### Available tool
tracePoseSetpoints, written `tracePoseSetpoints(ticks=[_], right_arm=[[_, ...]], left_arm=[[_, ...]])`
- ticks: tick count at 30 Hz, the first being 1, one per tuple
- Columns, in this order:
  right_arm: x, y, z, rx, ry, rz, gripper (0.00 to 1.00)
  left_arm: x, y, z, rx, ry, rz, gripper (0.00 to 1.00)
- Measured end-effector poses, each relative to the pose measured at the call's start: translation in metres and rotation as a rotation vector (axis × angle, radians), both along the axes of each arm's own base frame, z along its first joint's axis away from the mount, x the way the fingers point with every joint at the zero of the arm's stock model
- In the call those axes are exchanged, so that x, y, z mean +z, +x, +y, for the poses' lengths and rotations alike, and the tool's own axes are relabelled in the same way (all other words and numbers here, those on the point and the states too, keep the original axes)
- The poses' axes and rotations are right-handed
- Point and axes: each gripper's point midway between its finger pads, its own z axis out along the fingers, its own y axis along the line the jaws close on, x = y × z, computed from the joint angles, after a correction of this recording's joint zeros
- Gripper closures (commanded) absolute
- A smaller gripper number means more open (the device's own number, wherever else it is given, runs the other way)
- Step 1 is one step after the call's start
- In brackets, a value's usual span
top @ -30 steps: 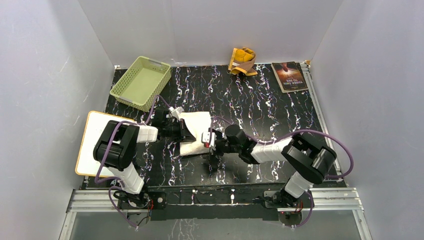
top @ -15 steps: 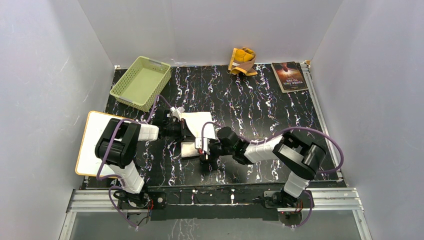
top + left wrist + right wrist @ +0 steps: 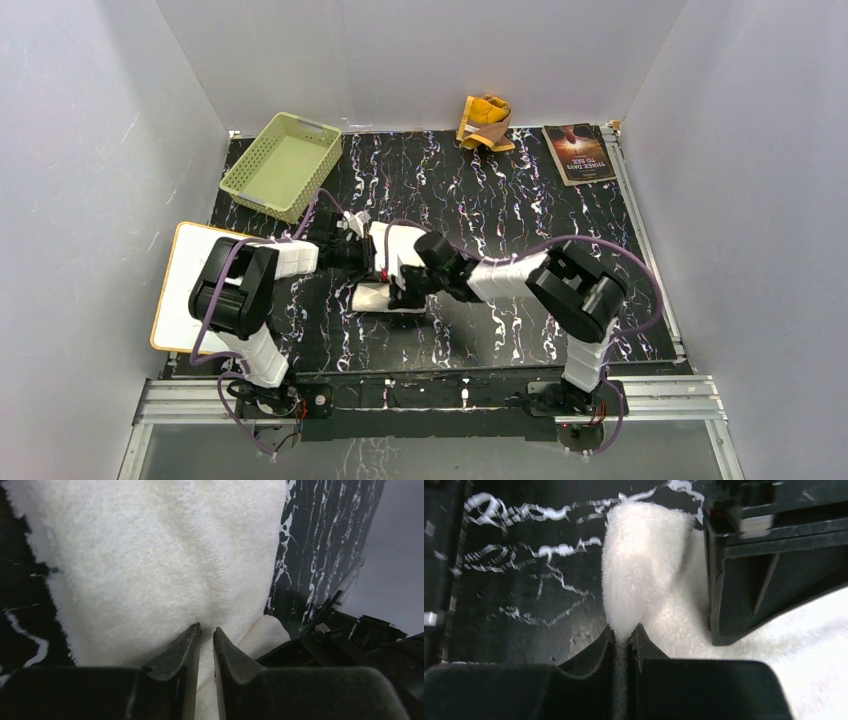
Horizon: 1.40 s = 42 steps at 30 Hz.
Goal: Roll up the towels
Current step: Roll the towel at the center of the board.
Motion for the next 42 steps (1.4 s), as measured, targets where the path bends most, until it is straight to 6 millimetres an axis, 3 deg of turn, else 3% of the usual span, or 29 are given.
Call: tracePoseSetpoints(ticks=[4, 6, 11, 14, 16, 19, 21, 25, 27, 35, 42], right_arm=[[0.003, 0.001, 0.012, 0.034, 0.003, 0.233, 1.0], [0.001, -0.002, 0.011, 0.048, -0.005, 0.33, 1.0], [0.004, -0.031, 0.001, 0.108, -0.014, 0.571, 1.0], [0.001, -0.037, 0.0, 0.123, -0.027, 0.704, 1.0], [-0.003, -0.037, 0.0, 0.119, -0.039, 0.78, 1.0], [-0.004, -0.036, -0.001, 0.109, -0.05, 0.84, 1.0], [-0.005, -0.035, 0.0, 0.099, -0.056, 0.863, 1.0], [-0.006, -0.033, -0.001, 0.082, -0.063, 0.901, 1.0], [-0.006, -0.033, -0.001, 0.079, -0.065, 0.913, 1.0], [-0.006, -0.033, -0.001, 0.063, -0.077, 0.939, 1.0], [-0.007, -0.032, 0.0, 0.052, -0.087, 0.956, 1.0]], left_arm=[[0.013, 0.009, 0.014, 0.054, 0.072, -0.027, 0.73], [0.031, 0.02, 0.026, 0.101, 0.101, -0.077, 0.7], [0.114, 0.042, 0.046, 0.177, 0.12, -0.327, 0.68], [0.156, 0.031, 0.048, 0.161, 0.092, -0.454, 0.67], [0.172, 0.014, 0.047, 0.138, 0.057, -0.507, 0.77], [0.161, -0.011, 0.042, 0.115, 0.008, -0.472, 0.92], [0.132, -0.032, 0.037, 0.106, -0.029, -0.381, 1.0], [0.067, -0.079, 0.033, 0.117, -0.063, -0.143, 1.0], [0.052, -0.092, 0.032, 0.133, -0.082, -0.074, 1.0], [0.044, -0.082, 0.016, 0.156, -0.162, -0.022, 1.0], [0.026, -0.083, 0.017, 0.165, -0.131, 0.02, 1.0]])
